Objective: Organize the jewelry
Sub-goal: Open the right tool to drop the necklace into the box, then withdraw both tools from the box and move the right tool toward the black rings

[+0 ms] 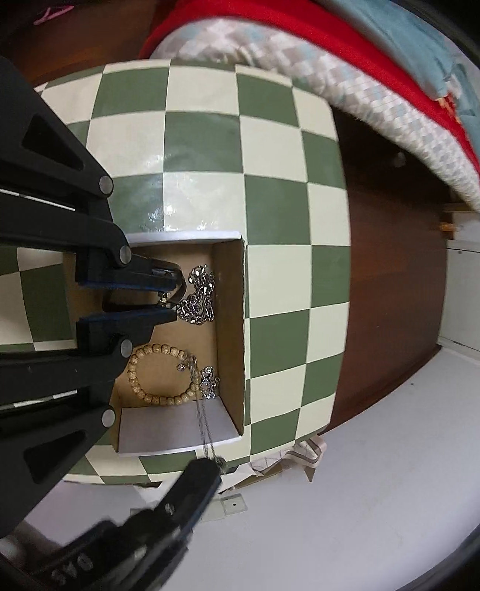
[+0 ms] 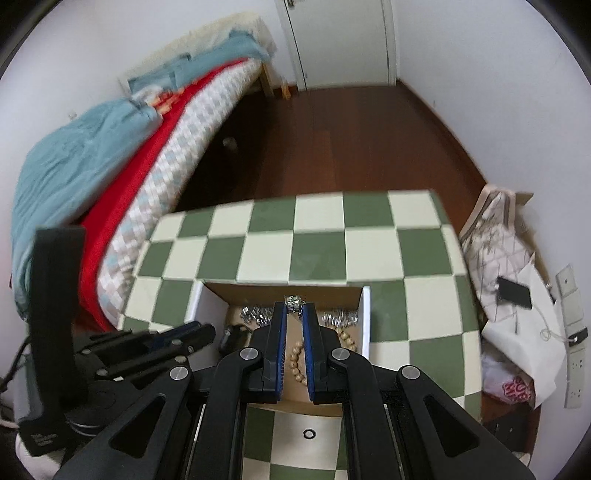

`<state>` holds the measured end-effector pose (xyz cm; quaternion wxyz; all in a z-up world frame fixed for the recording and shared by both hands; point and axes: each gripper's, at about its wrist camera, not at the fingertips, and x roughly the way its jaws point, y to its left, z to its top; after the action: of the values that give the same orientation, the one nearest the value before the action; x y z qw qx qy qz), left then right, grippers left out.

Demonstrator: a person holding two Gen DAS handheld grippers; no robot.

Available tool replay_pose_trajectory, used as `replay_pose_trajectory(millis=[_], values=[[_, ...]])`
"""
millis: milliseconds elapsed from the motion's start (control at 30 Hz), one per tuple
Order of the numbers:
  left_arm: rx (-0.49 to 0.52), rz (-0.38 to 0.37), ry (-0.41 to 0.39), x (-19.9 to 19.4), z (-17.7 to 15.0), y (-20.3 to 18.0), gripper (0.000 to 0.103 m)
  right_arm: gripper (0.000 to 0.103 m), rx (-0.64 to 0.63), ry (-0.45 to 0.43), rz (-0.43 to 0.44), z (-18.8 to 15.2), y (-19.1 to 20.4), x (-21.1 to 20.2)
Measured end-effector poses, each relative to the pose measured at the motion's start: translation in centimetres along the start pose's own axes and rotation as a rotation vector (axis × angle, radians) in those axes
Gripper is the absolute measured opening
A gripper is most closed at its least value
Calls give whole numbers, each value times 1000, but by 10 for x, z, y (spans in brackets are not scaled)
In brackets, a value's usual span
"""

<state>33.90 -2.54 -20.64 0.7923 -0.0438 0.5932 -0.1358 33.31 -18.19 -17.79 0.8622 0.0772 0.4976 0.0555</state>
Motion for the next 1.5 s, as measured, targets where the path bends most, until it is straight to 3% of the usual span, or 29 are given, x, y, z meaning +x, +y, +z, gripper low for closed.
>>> replay_pose_trajectory(millis=[100,133,167,200,233,300,367,433,567,700,1000,1500], values=[[-27,-7,15,3,5,7,13,10,23,64,-2,2,-8,22],[-25,7,9,2,7,7,24,10,41,82,1,2,-11,28],[-25,16,2,1,8,8,46,10,45,92,-7,2,-13,32],[-30,20,-12,-2,9,10,59,14,46,104,-17,2,-15,35],[-37,29,-35,-8,9,13,77,18,53,112,-20,2,-17,37],[-49,42,-67,-15,11,17,78,51,69,115,-27,1,-20,38],[-54,81,-89,-22,13,22,92,61,73,112,-30,0,-22,36],[-48,135,-120,-29,13,24,102,62,65,108,-52,-1,-21,32],[-19,275,-190,-42,5,28,102,91,31,107,-113,-7,-15,27],[-6,329,-215,-46,-8,29,102,102,10,136,-173,-21,-11,28],[8,344,-231,-52,-39,21,102,103,-1,154,-207,-50,-7,21],[10,338,-365,-117,-86,3,102,103,-40,3,-245,-73,8,-58]])
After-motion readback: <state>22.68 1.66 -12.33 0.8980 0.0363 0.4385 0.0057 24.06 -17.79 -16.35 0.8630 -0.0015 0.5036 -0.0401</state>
